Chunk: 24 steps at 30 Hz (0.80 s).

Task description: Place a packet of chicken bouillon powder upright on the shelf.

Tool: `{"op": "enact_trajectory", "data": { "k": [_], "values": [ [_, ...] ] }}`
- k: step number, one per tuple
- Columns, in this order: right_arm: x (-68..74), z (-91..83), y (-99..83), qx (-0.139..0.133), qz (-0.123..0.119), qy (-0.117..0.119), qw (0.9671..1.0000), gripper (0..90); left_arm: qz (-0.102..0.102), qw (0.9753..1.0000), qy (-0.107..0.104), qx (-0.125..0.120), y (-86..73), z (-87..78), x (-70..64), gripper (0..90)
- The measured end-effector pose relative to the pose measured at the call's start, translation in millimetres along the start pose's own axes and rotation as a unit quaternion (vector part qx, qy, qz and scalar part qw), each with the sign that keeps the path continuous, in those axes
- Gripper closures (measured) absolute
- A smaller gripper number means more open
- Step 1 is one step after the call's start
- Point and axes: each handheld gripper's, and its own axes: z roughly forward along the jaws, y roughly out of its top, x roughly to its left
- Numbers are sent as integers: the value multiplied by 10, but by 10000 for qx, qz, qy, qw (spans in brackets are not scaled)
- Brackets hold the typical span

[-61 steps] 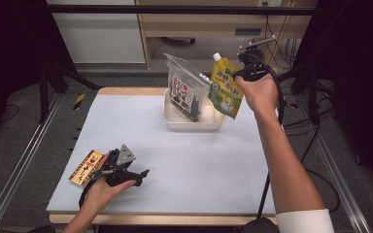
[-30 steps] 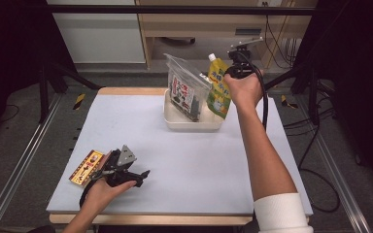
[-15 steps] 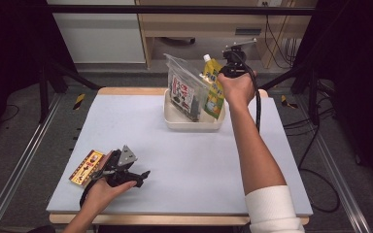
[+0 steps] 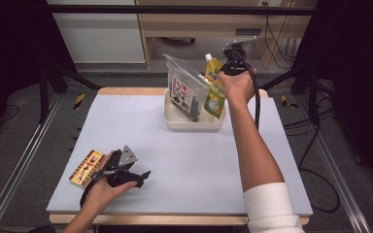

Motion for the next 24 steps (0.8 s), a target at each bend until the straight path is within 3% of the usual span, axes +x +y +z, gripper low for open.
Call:
{"op": "enact_trajectory", "data": {
  "k": [3,12,24],
  "values": [
    [14,2,14,39,-37,-61,10000,898,0,10000,-13,9,-1,3,1,86],
    [153,109,16,160,-153,46,9997,896,16,10000,-12,7,1,9,-8,86],
    [188,263,-15,-103,-4,218,9997,900,23,10000,-23,24,0,17,-6,85]
  ]
}}
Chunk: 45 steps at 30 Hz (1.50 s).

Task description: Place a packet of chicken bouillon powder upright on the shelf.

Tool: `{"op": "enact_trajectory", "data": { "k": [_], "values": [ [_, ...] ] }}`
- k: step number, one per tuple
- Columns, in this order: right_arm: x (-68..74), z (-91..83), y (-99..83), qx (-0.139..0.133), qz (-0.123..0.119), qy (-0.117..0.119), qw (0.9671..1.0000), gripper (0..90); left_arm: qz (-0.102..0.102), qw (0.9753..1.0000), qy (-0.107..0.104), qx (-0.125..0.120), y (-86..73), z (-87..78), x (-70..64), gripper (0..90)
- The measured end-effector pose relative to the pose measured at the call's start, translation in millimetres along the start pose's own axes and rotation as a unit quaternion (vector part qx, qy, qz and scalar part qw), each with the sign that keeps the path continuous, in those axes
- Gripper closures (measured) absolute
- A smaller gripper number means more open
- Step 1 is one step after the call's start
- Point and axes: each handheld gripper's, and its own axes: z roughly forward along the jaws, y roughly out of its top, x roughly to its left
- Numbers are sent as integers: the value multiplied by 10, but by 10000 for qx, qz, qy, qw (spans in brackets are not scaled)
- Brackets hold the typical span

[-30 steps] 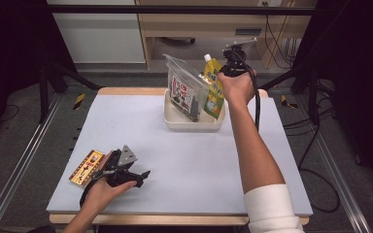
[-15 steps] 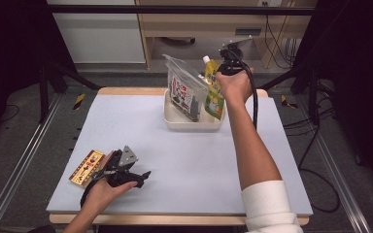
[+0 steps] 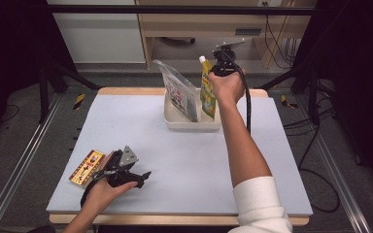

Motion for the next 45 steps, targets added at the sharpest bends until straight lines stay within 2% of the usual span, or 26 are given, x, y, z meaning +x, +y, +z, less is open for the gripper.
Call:
{"op": "enact_trajectory", "data": {
  "k": [6,15,19,23,29,34,38,41,45],
  "values": [
    [-9,83,-72,-223,-32,0,9997,900,7,10000,-1,15,-2,4,2,84],
    [-54,149,-205,-466,82,56,9989,900,9,10000,-11,22,-3,8,-2,85],
    [-63,170,-254,-553,54,65,9984,900,-5,10000,-20,27,-5,12,-5,84],
    [-64,183,-311,-563,67,125,9983,900,7,10000,-11,24,-4,9,-3,85],
    [-43,161,-373,-541,-165,53,9984,898,26,10000,2,18,-3,12,-10,85],
    [-58,142,-448,-514,-230,43,9984,886,32,10000,16,8,1,-5,-2,85],
    [-73,133,-492,-478,-224,124,9985,818,29,10000,40,-24,4,-18,3,85],
    [-74,111,-505,-535,-251,204,9980,664,-2,10000,67,-44,2,-32,13,84],
    [-61,-12,-524,-732,-444,399,9955,559,-10,10000,93,-33,-2,-50,44,80]
  ]
}}
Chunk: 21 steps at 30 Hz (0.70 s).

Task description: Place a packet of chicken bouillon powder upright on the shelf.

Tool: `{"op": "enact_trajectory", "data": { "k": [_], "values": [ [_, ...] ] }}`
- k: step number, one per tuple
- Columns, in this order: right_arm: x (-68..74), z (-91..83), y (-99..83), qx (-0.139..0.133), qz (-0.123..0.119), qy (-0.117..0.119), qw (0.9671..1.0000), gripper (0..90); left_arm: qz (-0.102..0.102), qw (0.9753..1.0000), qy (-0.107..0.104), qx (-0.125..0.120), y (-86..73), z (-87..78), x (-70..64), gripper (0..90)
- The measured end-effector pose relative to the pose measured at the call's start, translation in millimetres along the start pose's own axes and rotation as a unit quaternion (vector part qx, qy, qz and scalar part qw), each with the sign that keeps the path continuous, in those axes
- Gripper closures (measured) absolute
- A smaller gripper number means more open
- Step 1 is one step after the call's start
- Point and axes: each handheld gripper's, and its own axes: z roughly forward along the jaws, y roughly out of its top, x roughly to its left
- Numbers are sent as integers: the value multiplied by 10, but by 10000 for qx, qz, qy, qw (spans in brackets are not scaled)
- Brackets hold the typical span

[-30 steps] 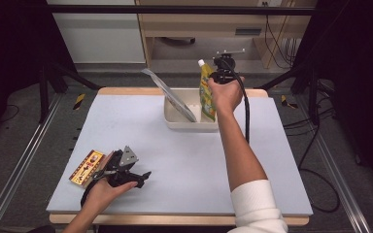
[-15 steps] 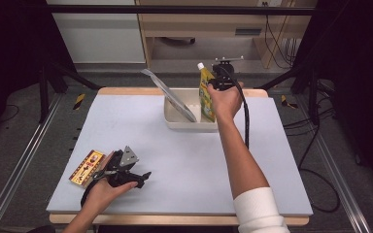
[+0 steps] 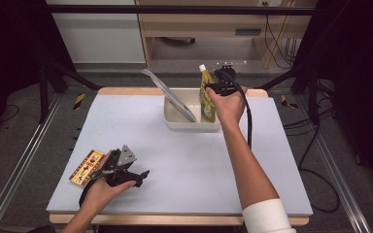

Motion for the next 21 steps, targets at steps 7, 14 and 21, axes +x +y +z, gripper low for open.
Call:
{"op": "enact_trajectory", "data": {
  "k": [7,14,21],
  "values": [
    [39,-349,-112,-346,-321,312,9984,456,-67,9999,121,-14,-2,-50,61,70],
    [18,-624,-402,-611,-553,434,9956,352,-109,9998,149,-64,-19,-134,152,57],
    [-28,-736,-836,-554,-880,327,9940,274,-196,9993,331,23,-50,-254,283,53]
  ]
}}
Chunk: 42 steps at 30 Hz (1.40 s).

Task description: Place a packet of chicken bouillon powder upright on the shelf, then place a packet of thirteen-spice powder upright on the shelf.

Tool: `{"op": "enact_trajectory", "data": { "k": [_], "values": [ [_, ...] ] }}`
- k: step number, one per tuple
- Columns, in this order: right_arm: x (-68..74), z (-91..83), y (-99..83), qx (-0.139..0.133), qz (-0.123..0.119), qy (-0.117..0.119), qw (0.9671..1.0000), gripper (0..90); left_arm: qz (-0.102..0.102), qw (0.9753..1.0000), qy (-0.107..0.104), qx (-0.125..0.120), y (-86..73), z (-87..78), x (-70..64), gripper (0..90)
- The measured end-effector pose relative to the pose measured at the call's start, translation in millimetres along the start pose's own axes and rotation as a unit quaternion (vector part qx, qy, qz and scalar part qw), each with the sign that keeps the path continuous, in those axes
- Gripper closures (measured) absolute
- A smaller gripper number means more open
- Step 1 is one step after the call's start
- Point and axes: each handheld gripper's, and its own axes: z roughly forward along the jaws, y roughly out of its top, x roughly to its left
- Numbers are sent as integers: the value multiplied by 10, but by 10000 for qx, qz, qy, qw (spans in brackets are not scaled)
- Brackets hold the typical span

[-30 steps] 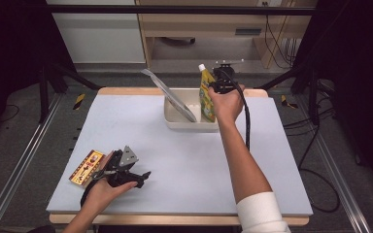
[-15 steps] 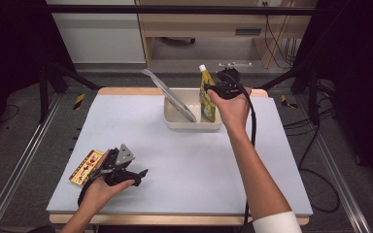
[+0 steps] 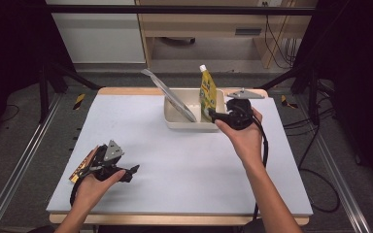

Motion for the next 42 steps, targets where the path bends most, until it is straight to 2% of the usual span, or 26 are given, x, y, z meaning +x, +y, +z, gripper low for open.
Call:
{"op": "enact_trajectory", "data": {
  "k": [2,8,12,15,18,22,24,30,33,38,42],
  "values": [
    [-11,-11,-134,51,-15,-11,10000,264,-100,9999,71,31,-12,-29,29,59],
    [-16,11,-489,132,-42,-10,9999,236,-268,9987,288,323,-50,-135,156,71],
    [16,39,-687,217,-96,21,9997,219,-361,9964,483,588,-99,-186,237,74],
    [37,42,-808,283,-109,47,9995,207,-490,9946,547,733,-139,-204,293,73],
    [78,52,-912,442,-349,-31,9984,184,-546,9929,582,883,-167,-213,338,73],
    [105,58,-975,475,-594,-109,9970,176,-628,9910,575,1035,-188,-227,385,73],
    [111,69,-1001,504,-589,-59,9970,175,-676,9902,550,1092,-197,-243,410,73],
    [99,73,-1060,602,-674,-140,9958,175,-800,9889,523,1137,-229,-264,471,74],
    [99,66,-1084,617,-651,-131,9959,175,-820,9880,459,1222,-244,-270,497,85],
    [74,73,-1120,740,-640,-143,9951,174,-894,9845,382,1458,-303,-246,567,90],
    [46,60,-1124,712,-575,-156,9957,174,-920,9824,305,1596,-337,-227,609,104]
  ]
}}
